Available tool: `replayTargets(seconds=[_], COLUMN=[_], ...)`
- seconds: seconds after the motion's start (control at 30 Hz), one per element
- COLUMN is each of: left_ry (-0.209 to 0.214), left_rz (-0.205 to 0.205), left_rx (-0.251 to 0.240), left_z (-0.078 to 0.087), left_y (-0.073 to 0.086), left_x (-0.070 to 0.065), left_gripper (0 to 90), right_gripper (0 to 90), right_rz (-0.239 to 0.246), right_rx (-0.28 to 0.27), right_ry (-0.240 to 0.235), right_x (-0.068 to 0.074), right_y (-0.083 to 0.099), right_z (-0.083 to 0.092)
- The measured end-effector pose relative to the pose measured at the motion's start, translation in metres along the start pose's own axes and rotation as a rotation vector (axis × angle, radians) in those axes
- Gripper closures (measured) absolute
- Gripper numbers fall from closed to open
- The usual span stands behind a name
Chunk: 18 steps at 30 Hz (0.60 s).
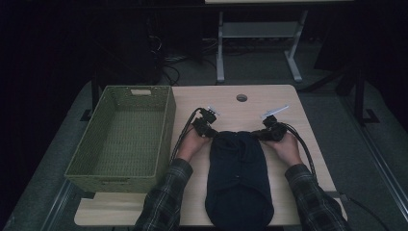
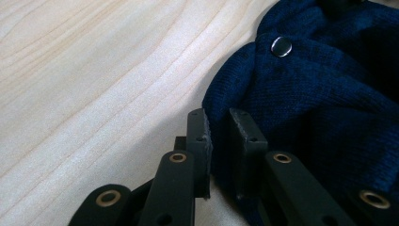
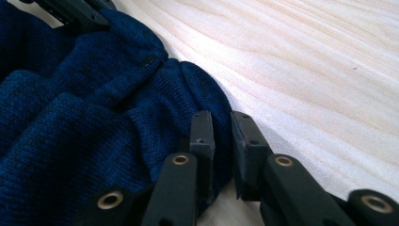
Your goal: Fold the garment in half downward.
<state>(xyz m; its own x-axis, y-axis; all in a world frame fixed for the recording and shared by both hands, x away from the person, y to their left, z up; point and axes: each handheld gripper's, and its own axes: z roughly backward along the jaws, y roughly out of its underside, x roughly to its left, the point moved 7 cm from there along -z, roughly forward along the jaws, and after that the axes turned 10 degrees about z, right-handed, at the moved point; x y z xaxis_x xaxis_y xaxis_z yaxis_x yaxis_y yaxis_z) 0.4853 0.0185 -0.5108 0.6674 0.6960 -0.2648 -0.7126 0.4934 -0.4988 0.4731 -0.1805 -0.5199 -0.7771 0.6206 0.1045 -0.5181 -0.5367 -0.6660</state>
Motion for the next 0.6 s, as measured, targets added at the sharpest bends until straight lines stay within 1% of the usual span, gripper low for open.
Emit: replayTargets(seconds=[0.03,0.07,0.1,0.13,0.17,0.2,0.23,0.27,0.3,0.33,0.37,0.4,0.43,0.47,0.5,0.57,0.6], left_ry=[0.002,0.007,0.014,0.017,0.014,0.007,-0.005,-0.013,-0.018,-0.027,-0.037,-0.036,-0.039,-0.044,-0.048,-0.053,-0.053], left_rz=[0.009,0.022,0.033,0.036,0.039,0.032,0.025,0.015,0.019,0.015,0.003,0.003,0.001,-0.001,-0.008,-0.02,-0.017], left_rx=[0.0,-0.002,-0.006,-0.005,-0.01,-0.021,-0.029,-0.034,-0.053,-0.065,-0.063,-0.068,-0.076,-0.089,-0.089,-0.11,-0.117], left_z=[0.0,0.001,0.001,0.003,0.004,0.005,0.008,0.01,0.012,0.015,0.018,0.02,0.023,0.026,0.03,0.038,0.042], left_y=[0.0,0.0,0.0,0.0,0.0,-0.001,-0.002,-0.003,-0.006,-0.008,-0.009,-0.011,-0.013,-0.015,-0.017,-0.022,-0.024], left_x=[0.0,0.001,0.002,0.003,0.004,0.005,0.006,0.006,0.005,0.004,0.005,0.005,0.005,0.004,0.004,0.003,0.001], left_gripper=[80.0,80.4,80.6,80.8,81.1,81.4,81.7,81.9,82.0,82.1,82.2,82.3,82.3,82.3,82.3,82.3,82.3], right_gripper=[81.5,81.9,82.2,82.5,82.7,82.8,82.8,82.8,82.9,83.0,83.0,83.0,83.0,83.0,83.1,83.1,83.1], right_rz=[0.004,0.025,0.022,0.039,0.039,0.034,0.019,0.018,0.021,0.028,0.034,0.034,0.04,0.047,0.057,0.062,0.068], right_rx=[0.003,0.003,0.012,0.017,0.022,0.012,0.012,0.007,0.003,-0.001,-0.006,-0.005,0.0,-0.006,-0.01,-0.025,-0.026], right_ry=[0.005,0.012,0.016,0.028,0.036,0.033,0.03,0.031,0.035,0.046,0.053,0.055,0.061,0.066,0.07,0.081,0.084], right_x=[0.0,0.0,0.001,0.0,-0.001,-0.002,-0.004,-0.005,-0.007,-0.007,-0.007,-0.007,-0.007,-0.007,-0.007,-0.007,-0.006], right_y=[0.0,-0.001,-0.002,-0.002,-0.003,-0.004,-0.005,-0.007,-0.009,-0.011,-0.014,-0.017,-0.02,-0.023,-0.026,-0.033,-0.036], right_z=[0.0,0.0,0.001,0.001,0.002,0.003,0.004,0.006,0.008,0.01,0.012,0.014,0.017,0.019,0.023,0.03,0.033])
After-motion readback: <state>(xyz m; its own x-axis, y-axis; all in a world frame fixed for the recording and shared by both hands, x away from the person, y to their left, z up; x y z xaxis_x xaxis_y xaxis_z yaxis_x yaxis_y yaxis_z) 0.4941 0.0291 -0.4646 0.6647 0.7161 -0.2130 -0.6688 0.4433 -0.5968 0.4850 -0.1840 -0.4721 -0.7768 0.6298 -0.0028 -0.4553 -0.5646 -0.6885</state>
